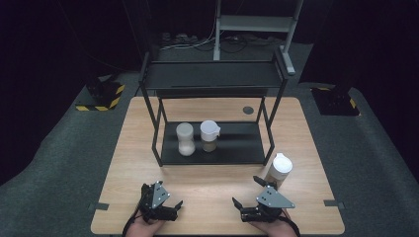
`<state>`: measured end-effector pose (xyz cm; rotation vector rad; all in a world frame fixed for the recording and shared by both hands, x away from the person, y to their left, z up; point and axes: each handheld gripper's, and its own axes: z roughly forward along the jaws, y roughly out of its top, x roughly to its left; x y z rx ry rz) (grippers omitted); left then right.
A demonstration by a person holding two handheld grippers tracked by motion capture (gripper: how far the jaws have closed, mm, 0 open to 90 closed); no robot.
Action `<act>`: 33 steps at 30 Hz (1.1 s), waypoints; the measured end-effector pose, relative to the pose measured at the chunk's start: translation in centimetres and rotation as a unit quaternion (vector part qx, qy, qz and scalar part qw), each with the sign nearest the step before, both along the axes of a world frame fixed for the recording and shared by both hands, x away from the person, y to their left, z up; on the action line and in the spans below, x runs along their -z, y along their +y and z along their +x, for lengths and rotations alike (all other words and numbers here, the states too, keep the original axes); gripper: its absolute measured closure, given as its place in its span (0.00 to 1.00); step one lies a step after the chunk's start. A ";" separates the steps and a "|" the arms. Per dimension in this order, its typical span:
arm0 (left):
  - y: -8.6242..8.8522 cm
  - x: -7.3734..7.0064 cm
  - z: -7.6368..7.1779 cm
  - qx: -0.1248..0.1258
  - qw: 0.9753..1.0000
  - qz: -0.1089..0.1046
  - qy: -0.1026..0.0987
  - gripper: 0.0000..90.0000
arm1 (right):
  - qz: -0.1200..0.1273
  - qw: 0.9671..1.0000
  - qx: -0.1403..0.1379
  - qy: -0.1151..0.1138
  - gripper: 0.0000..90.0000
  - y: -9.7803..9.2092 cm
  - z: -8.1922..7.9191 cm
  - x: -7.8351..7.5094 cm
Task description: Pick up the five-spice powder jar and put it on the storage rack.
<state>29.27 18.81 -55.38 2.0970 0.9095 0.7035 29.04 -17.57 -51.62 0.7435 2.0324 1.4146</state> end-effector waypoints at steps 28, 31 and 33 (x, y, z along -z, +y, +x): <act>-0.1 0.0 0.0 0.002 1.000 0.003 0.000 0.01 | 0.040 0.999 0.021 -0.021 0.00 -2.3 -0.6 -3.2; -0.1 0.0 0.0 0.002 1.000 0.003 0.000 0.01 | 0.043 0.998 0.029 -0.021 0.00 -2.8 -0.5 -3.4; -0.1 0.0 0.0 0.002 1.000 0.003 0.001 0.01 | 0.043 0.998 0.034 -0.022 0.00 -3.1 -0.4 -3.5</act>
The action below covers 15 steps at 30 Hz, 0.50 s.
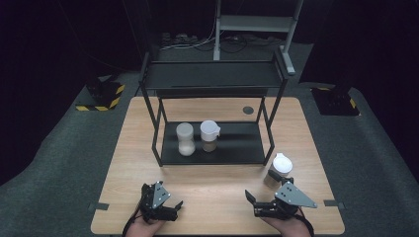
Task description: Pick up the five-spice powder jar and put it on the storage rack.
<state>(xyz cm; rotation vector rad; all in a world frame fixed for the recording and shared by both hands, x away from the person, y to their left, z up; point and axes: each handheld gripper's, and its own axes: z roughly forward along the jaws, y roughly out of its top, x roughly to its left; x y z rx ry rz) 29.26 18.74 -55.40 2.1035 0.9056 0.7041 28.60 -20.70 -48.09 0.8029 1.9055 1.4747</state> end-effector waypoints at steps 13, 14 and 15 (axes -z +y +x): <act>0.0 0.0 0.0 0.000 1.000 0.000 0.000 0.01 | 0.003 1.000 0.030 -0.003 0.00 -2.2 0.4 -0.7; 0.0 0.0 0.0 0.000 1.000 0.000 0.000 0.01 | 0.003 0.999 0.034 -0.003 0.00 -2.5 0.5 -0.8; 0.0 0.0 0.0 0.000 1.000 0.000 0.000 0.01 | 0.002 0.999 0.039 -0.004 0.00 -2.8 0.6 -0.8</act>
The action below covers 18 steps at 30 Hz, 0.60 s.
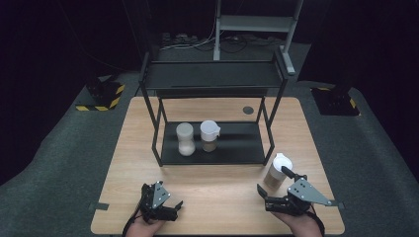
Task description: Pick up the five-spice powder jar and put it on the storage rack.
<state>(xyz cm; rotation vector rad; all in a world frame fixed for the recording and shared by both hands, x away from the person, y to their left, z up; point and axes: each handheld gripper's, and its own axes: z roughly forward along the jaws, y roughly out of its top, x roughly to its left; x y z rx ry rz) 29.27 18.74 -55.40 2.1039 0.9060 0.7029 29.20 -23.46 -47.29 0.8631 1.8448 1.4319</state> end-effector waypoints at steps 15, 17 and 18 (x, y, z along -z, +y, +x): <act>0.0 0.0 0.0 0.002 1.000 0.001 0.001 0.01 | -0.003 0.999 0.036 0.001 0.00 -2.1 1.0 0.3; 0.0 0.0 0.0 0.002 1.000 0.001 0.001 0.01 | -0.004 0.999 0.041 0.000 0.00 -2.3 1.1 0.3; 0.0 0.0 0.0 0.002 1.000 0.001 0.001 0.01 | -0.004 0.999 0.041 0.000 0.00 -2.3 1.1 0.3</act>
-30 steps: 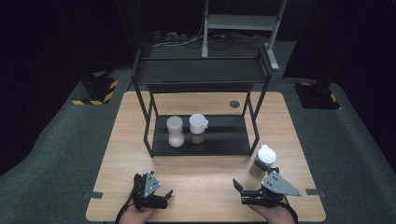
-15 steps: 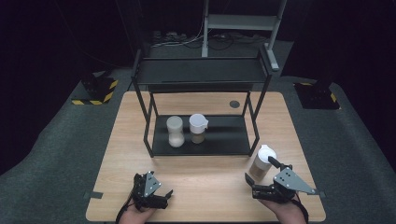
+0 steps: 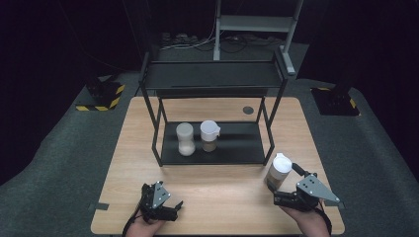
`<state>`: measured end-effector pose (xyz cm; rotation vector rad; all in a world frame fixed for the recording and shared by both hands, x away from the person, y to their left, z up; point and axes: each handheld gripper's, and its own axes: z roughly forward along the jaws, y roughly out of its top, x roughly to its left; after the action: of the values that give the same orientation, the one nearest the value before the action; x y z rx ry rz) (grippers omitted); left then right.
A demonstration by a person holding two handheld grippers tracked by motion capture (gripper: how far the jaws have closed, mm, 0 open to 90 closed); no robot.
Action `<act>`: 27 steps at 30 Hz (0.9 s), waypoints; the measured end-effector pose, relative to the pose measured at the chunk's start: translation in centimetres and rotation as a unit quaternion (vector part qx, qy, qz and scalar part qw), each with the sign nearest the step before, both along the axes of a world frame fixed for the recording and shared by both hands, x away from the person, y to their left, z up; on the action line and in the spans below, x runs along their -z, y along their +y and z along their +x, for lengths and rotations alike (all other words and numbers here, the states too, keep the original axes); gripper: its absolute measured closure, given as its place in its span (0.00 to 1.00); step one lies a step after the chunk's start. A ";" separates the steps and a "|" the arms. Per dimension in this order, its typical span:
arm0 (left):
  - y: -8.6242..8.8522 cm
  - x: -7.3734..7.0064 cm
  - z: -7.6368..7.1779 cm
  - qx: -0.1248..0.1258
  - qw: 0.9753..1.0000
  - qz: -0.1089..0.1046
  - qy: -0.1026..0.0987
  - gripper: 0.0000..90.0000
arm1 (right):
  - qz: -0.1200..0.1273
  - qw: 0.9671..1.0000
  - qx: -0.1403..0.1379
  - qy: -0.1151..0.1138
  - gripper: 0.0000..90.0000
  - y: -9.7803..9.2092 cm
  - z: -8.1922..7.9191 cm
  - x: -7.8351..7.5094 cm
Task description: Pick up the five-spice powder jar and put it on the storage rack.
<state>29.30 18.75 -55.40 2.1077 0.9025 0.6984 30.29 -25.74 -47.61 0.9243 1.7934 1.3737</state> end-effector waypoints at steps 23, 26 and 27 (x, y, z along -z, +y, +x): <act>0.0 0.0 0.0 0.001 1.000 0.002 -0.001 0.01 | 0.005 1.000 0.028 0.010 0.00 -1.1 1.7 2.5; -0.1 0.0 0.0 0.001 1.000 0.002 -0.001 0.01 | 0.005 1.000 0.029 0.010 0.00 -1.1 1.8 2.8; -0.1 0.0 0.0 0.001 1.000 0.002 -0.001 0.01 | 0.006 0.999 0.031 0.012 0.00 -1.1 2.0 3.1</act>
<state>29.31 18.69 -55.40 2.1116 0.8985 0.7016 32.27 -26.87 -50.72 0.9978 1.7605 1.3410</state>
